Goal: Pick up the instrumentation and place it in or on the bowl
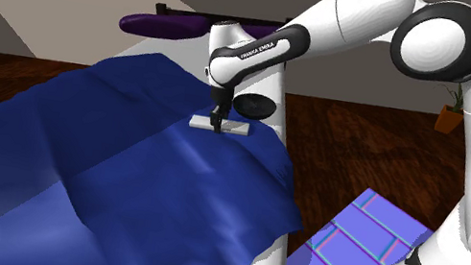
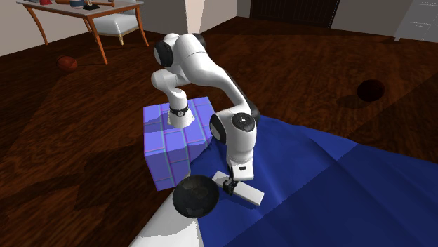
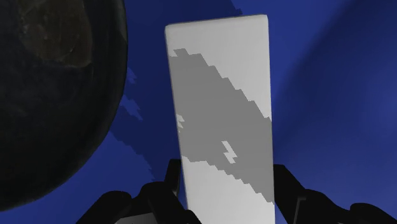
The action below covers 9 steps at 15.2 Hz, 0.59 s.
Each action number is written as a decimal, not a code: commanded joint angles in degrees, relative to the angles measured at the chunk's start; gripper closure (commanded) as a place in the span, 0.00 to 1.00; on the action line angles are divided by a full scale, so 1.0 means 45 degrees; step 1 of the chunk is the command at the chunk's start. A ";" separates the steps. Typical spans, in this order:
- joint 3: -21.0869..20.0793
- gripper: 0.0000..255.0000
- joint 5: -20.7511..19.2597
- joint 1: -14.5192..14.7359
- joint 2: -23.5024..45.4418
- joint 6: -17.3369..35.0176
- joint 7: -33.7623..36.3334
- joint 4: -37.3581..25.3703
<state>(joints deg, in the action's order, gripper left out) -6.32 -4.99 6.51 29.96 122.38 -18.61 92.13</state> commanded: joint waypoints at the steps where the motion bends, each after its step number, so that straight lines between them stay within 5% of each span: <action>1: -0.0002 1.00 0.0002 0.0002 0.0008 -0.0001 0.0003 0.0004; 9: -0.0015 1.00 0.0026 -0.0005 -0.0146 -0.0264 -0.0017 -0.0107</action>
<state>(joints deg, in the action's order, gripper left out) -6.36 -4.92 6.49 29.45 121.73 -18.64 92.05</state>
